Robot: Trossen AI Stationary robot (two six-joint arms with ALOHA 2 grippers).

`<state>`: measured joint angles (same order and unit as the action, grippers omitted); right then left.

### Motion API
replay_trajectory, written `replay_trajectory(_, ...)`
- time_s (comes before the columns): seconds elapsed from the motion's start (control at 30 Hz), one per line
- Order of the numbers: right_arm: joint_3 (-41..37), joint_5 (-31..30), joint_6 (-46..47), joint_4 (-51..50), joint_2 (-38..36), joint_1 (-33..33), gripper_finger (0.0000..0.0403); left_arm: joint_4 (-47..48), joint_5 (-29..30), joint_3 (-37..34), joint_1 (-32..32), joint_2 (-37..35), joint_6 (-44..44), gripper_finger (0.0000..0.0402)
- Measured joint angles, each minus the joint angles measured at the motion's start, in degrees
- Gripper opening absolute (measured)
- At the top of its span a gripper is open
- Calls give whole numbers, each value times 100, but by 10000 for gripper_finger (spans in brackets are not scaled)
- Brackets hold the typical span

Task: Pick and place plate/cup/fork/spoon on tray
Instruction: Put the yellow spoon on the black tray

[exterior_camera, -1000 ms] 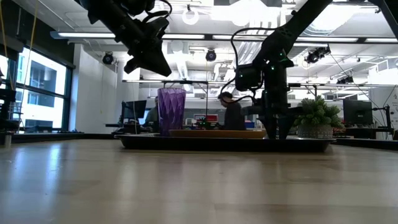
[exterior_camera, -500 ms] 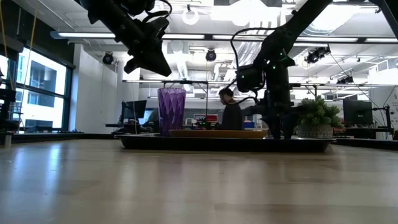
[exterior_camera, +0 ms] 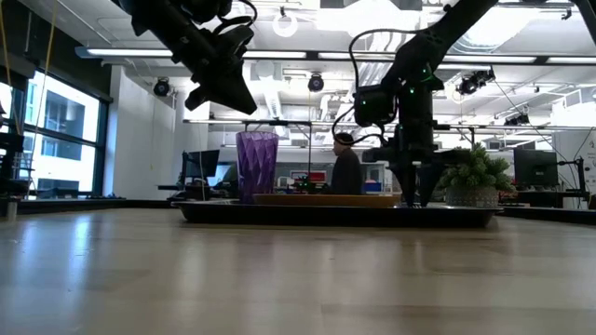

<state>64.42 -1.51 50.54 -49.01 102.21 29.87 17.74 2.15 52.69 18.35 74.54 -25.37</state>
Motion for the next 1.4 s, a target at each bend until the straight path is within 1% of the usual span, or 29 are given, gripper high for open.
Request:
replay_trajectory(0.23, -5, -38, -59, 64, 11, 0, 103, 2, -42, 0, 0, 0, 2, 37)
replay_trajectory(0.53, -447, -20, 90, 244, 14, 5, 103, 4, -44, 0, 0, 0, 6, 37)
replay_trajectory(0.67, -432, -23, 82, 289, 13, -28, 103, 2, -44, 0, 1, 0, 7, 37)
replay_trajectory(1.1, -413, 326, 280, 429, 17, -67, 103, 2, -44, 0, 0, 0, 4, 37)
replay_trajectory(1.4, -411, 341, 304, 404, 17, -66, 103, 0, -44, 0, 1, 0, 4, 37)
